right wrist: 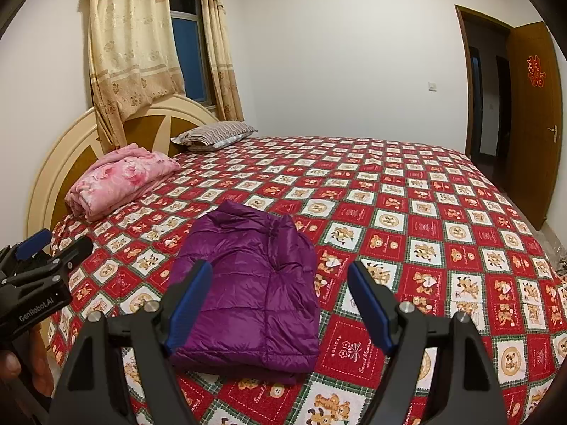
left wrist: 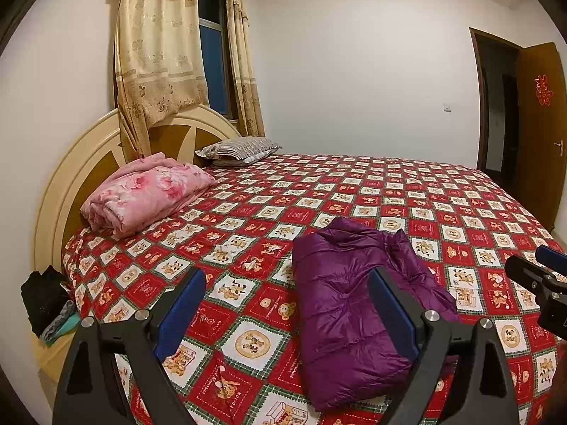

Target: Fold large clothes

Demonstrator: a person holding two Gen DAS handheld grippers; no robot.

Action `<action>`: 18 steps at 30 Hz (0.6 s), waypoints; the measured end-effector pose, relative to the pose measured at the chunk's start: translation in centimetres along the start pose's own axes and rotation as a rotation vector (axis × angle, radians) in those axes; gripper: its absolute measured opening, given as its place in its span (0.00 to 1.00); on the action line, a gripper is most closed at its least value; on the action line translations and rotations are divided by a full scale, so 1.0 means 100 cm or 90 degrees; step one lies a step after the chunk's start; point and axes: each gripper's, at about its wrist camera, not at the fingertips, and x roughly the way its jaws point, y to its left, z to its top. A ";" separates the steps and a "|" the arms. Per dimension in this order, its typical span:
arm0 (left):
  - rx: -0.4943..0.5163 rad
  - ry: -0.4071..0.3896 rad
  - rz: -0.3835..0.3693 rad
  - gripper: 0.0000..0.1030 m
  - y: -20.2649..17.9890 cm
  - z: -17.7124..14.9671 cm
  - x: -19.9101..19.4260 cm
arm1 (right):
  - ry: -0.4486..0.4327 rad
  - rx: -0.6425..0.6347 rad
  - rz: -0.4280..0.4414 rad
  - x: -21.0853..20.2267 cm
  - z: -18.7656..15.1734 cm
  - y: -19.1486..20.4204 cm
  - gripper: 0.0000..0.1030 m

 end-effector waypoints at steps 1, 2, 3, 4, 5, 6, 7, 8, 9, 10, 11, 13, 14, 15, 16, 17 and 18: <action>0.000 0.001 0.000 0.90 0.000 0.000 0.001 | 0.001 0.000 -0.001 0.001 -0.001 0.000 0.79; 0.000 0.001 0.000 0.90 0.000 -0.001 0.001 | 0.001 0.000 0.000 0.001 -0.002 0.000 0.79; 0.000 0.001 0.000 0.90 0.001 -0.001 0.001 | 0.000 0.000 0.000 0.001 -0.001 0.000 0.79; 0.001 0.002 0.000 0.90 0.001 -0.001 0.002 | 0.001 0.000 -0.001 0.001 -0.001 0.000 0.79; 0.000 0.001 -0.001 0.90 0.001 -0.001 0.002 | 0.001 0.001 -0.001 0.001 -0.001 0.000 0.79; 0.001 0.002 -0.001 0.90 0.001 -0.001 0.002 | 0.000 0.001 0.000 0.001 -0.002 0.001 0.79; 0.001 0.003 -0.001 0.90 0.001 -0.001 0.002 | 0.001 0.001 0.000 0.001 -0.001 0.000 0.79; 0.001 0.002 -0.001 0.90 0.001 -0.002 0.003 | 0.001 0.000 0.000 0.001 -0.001 0.000 0.79; 0.000 0.003 -0.001 0.90 0.001 -0.001 0.003 | 0.000 0.000 -0.001 0.001 -0.002 0.001 0.79; 0.000 0.004 -0.002 0.90 0.001 -0.001 0.003 | 0.000 0.001 0.000 0.001 -0.001 0.000 0.79; 0.000 0.004 -0.003 0.90 0.002 -0.002 0.003 | 0.000 0.001 0.000 0.001 -0.001 0.000 0.79; 0.000 0.003 -0.002 0.90 0.002 -0.002 0.003 | 0.000 0.001 0.000 0.001 -0.001 0.000 0.79; -0.001 0.003 -0.002 0.90 0.002 -0.002 0.004 | 0.000 0.001 0.000 0.001 0.000 0.000 0.79; -0.001 0.004 -0.001 0.90 0.002 -0.002 0.004 | -0.001 0.001 0.000 0.001 -0.001 0.001 0.79; -0.002 0.005 0.000 0.90 0.002 -0.002 0.004 | -0.002 0.001 0.000 0.002 -0.002 0.001 0.79; -0.004 0.005 0.001 0.90 0.003 -0.002 0.004 | -0.004 0.001 0.000 0.003 -0.002 0.001 0.79; -0.005 0.007 -0.003 0.90 0.003 -0.002 0.005 | -0.005 0.002 0.000 0.003 -0.003 0.002 0.79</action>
